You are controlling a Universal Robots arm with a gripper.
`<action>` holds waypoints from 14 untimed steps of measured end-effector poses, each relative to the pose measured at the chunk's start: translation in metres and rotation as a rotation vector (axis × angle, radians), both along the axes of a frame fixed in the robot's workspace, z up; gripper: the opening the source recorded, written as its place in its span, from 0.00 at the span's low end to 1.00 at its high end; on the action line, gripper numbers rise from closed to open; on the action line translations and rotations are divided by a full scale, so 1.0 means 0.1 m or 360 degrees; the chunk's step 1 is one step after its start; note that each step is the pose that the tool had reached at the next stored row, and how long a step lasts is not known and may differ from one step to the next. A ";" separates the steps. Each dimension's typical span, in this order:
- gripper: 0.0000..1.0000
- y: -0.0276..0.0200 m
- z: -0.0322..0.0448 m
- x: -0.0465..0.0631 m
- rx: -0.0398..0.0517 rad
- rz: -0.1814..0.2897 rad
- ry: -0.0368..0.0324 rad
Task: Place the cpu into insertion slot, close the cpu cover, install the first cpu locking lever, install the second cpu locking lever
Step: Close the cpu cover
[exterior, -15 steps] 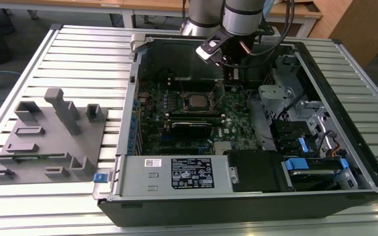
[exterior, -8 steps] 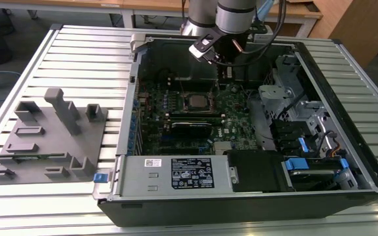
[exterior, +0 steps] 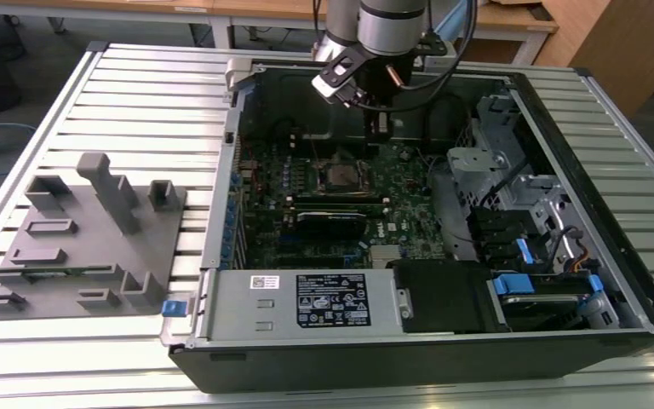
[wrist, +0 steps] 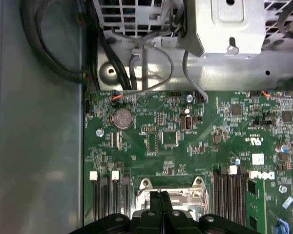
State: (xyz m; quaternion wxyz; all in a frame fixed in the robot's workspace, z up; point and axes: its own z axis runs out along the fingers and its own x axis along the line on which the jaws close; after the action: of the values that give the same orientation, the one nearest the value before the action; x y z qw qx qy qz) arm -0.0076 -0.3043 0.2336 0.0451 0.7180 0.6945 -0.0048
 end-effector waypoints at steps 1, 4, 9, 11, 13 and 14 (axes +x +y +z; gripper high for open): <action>0.11 0.000 0.000 0.00 0.0000 0.0000 0.0000; 0.11 0.000 0.000 0.00 0.0000 0.0000 0.0000; 0.11 0.001 -0.003 0.00 0.0000 0.0000 0.0026; 0.11 0.000 -0.004 0.00 0.0000 0.0000 0.0057; 0.11 0.000 -0.003 0.00 0.0000 0.0000 0.0063; 0.11 0.000 -0.004 0.00 0.0000 0.0000 0.0065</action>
State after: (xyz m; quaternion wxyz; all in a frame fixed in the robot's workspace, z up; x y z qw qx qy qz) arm -0.0076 -0.3043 0.2332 0.0308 0.7178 0.6953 -0.0194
